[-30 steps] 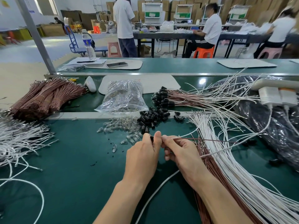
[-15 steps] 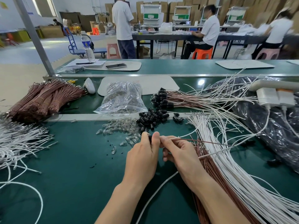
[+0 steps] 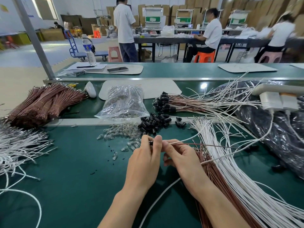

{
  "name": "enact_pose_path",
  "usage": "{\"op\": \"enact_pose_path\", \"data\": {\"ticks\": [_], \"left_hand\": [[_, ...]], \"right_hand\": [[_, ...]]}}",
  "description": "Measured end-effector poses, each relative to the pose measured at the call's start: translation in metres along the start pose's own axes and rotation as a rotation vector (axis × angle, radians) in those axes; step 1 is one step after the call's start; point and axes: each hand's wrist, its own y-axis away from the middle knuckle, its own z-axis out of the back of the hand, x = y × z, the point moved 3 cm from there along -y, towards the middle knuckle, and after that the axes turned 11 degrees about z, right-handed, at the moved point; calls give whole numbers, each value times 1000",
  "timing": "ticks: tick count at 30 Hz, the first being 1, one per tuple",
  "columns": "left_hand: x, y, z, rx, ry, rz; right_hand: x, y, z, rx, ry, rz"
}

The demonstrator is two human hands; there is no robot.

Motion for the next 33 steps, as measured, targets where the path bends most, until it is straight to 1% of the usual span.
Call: {"op": "enact_pose_path", "data": {"ticks": [4, 6, 16, 25, 33], "left_hand": [[0, 0, -2, -82, -180, 12], [0, -1, -2, -104, -215, 15], [1, -2, -1, -49, -219, 48], [1, -3, -2, -32, -214, 61], [1, -1, -4, -9, -235, 93]], "right_hand": [[2, 1, -1, -15, -3, -6], [1, 0, -1, -22, -6, -11], [0, 1, -2, -16, 33, 6], [3, 2, -3, 13, 62, 35], [3, 1, -4, 34, 29, 25]]}}
